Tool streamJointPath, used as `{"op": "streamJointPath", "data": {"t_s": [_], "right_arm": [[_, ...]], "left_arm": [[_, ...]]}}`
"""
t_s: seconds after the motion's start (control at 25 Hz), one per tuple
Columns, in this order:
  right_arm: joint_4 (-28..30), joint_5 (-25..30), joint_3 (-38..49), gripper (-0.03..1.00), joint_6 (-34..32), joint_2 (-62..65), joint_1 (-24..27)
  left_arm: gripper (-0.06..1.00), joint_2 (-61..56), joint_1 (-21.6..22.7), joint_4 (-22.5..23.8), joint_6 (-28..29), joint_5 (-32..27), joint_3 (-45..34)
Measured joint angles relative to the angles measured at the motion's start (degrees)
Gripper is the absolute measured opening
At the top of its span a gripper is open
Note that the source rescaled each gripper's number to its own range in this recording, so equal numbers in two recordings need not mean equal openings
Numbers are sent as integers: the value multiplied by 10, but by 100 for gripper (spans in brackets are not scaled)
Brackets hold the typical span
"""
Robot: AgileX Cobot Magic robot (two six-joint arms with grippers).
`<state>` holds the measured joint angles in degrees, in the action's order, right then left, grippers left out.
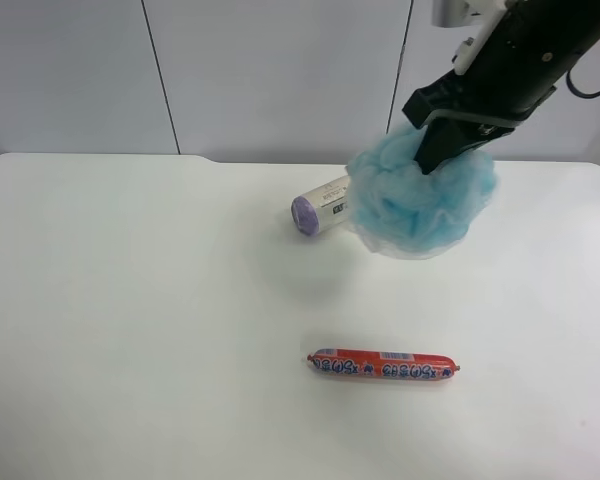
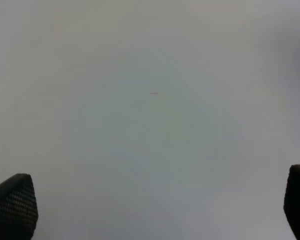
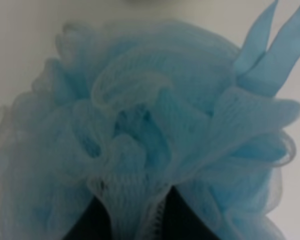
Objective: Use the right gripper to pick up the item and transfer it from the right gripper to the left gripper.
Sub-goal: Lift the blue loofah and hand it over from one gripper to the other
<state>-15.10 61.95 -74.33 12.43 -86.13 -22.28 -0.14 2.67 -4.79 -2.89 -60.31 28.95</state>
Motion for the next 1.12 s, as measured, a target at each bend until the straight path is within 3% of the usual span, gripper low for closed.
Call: {"op": "streamJointPath", "data": {"t_s": [0.28,0.48,0.84,1.12], "right_arm": [[-70,-32,0,1,37,0,-92],[-94,-45,0,1,37,0,-138],[-177,-68,0,1,42,0,-148],[-253,-87,0,1,54,0,-148]], "left_arm": [[100,19,-3,-86,-125,-10,0],[100,97,-56,-150,-195,-12,7],[100,215,-216,-136,-251,2,60],[100,327,-323,-94,-261,77,88]]}}
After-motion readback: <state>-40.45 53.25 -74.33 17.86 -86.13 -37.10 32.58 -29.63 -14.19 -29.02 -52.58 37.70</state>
